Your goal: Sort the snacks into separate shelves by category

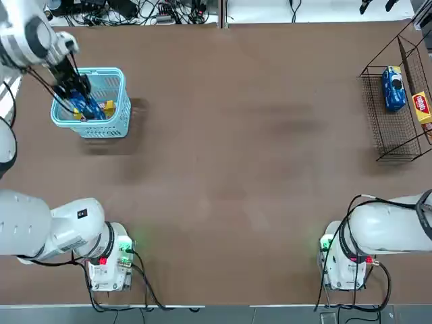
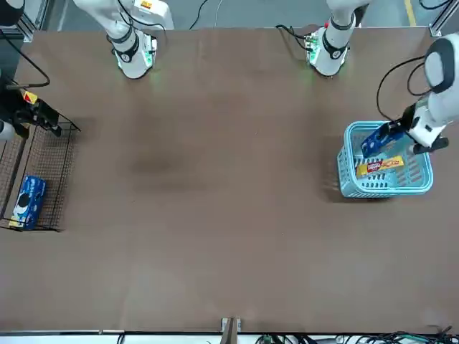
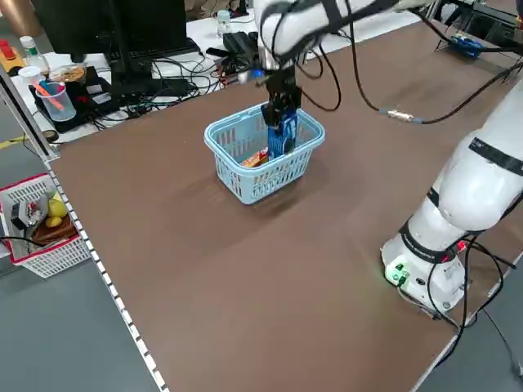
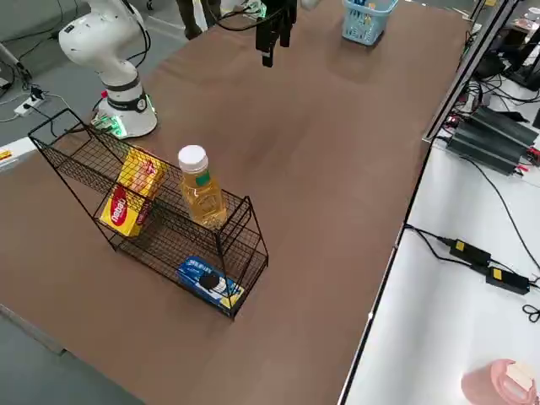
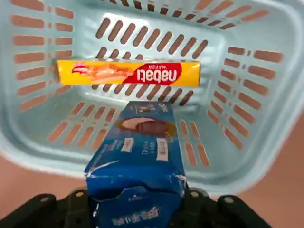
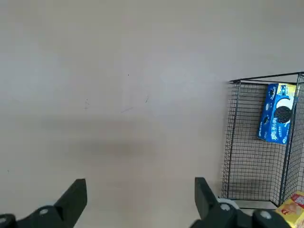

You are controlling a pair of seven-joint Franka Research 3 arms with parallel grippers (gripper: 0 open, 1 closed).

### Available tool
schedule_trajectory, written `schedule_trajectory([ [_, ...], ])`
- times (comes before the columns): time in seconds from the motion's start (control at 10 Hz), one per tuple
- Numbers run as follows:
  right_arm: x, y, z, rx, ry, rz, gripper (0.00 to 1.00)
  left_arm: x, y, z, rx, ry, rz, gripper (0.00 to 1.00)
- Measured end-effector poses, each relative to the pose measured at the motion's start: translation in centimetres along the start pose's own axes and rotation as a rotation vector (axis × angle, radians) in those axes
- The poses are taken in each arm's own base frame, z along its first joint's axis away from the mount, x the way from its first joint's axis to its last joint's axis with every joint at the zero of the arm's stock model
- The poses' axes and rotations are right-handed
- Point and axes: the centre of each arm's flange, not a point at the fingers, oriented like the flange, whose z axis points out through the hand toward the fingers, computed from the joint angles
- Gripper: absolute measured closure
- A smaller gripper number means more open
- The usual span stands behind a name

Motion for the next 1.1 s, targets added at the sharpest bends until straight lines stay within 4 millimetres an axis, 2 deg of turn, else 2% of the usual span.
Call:
schedule_trajectory([
  [0.2,-0.1,0.0,0.1,0.000,-0.006,0.000,0.00,-0.7,0.5,-7.4,0.002,0.003,0.006,0.43],
  [0.3,-0.1,0.0,0.1,0.001,-0.009,0.000,0.00,-1.2,2.1,-10.6,0.006,0.012,-0.001,0.43],
  [0.4,-0.1,0.0,0.1,0.001,-0.010,0.000,0.00,-1.8,5.4,-13.0,0.019,0.025,-0.023,0.43],
  [0.5,-0.1,0.0,0.1,0.001,-0.011,0.000,0.00,-2.6,10.2,-14.4,0.031,0.041,-0.041,0.43],
  [0.7,-0.1,0.0,0.1,0.001,-0.011,0.000,0.00,-4.7,20.7,-14.3,0.004,0.040,-0.050,0.43],
  [0.9,-0.1,0.1,0.1,0.001,-0.007,0.001,0.00,-6.6,30.0,-13.5,-0.033,0.034,-0.064,0.42],
  [1.1,0.0,0.2,0.0,0.001,-0.002,0.003,0.00,-7.6,38.7,-10.8,-0.058,0.028,-0.048,0.42],
])
